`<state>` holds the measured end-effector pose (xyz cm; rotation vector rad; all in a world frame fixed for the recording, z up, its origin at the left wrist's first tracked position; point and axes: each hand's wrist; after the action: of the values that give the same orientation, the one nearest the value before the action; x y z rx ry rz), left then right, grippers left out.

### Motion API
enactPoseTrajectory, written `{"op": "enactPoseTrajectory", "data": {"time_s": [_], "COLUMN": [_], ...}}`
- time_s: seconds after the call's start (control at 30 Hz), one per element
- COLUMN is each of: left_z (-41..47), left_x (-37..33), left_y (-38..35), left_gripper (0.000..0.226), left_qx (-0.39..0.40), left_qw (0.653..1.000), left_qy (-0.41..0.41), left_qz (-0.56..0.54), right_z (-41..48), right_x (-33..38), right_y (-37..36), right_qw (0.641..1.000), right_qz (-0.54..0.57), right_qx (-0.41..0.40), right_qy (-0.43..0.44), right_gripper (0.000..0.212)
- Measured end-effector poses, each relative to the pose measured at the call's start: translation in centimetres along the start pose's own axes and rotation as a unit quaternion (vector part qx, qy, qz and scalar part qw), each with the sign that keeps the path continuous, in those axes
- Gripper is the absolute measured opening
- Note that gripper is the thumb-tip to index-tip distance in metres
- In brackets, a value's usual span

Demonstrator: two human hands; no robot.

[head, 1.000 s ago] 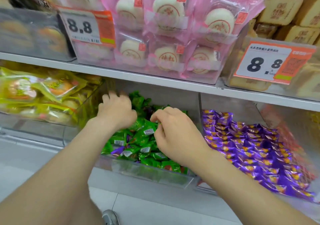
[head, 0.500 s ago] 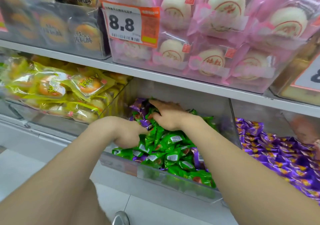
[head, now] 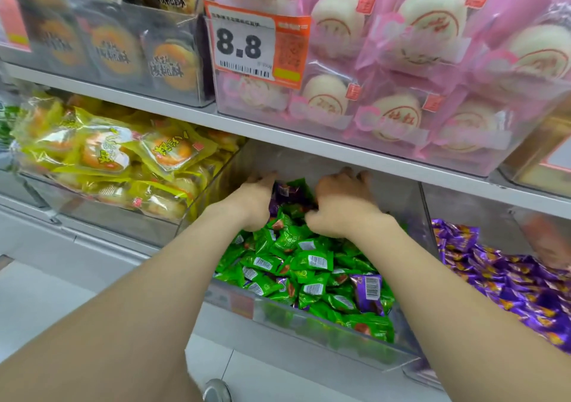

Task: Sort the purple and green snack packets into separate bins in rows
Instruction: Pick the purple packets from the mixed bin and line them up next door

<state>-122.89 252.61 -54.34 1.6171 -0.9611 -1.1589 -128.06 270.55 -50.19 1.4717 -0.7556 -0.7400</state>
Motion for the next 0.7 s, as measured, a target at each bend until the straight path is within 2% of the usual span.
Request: {"op": "enactPoseTrajectory", "data": {"time_s": [0.07,0.17,0.3,0.4,0.57,0.7], "left_z": [0.8,0.8,0.7,0.6,0.8,-0.3], "left_x": [0.4,0.4,0.6,0.8,0.8,0.1], "left_y": [-0.3,-0.1,-0.4,-0.4,-0.1,0.9], "left_gripper": [0.076,0.073,0.062,0.05,0.026,0.02], "left_qx": [-0.014,-0.037,-0.046,-0.049,-0.067,-0.109], "left_qw": [1.0,0.999,0.998,0.997,0.993,0.988], "left_qy": [-0.016,-0.029,-0.044,-0.066,-0.098,-0.104], "left_qz": [-0.001,0.002,-0.005,-0.009,-0.024,-0.041], "right_z": [1.1,2.9,4.7,5.5,4.6,1.4], "right_x": [0.5,1.5,2.1,2.0,1.4,0.6], "right_y": [-0.8,-2.1,-3.5,-3.6,-1.6,0.9], "right_qw": [0.992,0.976,0.99,0.993,0.989,0.983], "right_qz": [0.113,0.215,0.139,0.119,0.141,0.177], "right_qx": [-0.052,-0.033,-0.001,-0.007,-0.028,-0.041], "right_qy": [0.017,0.013,0.002,-0.01,-0.027,-0.036], "right_gripper": [0.032,0.03,0.033,0.019,0.024,0.023]}}
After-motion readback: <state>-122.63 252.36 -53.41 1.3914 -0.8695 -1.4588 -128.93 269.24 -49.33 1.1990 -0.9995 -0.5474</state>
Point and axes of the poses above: each hand's wrist, its own z-axis towards the middle knuckle, its own y-axis out of the back of the hand, x = y × z, and after that the axes turned 6 degrees about z, right-handed
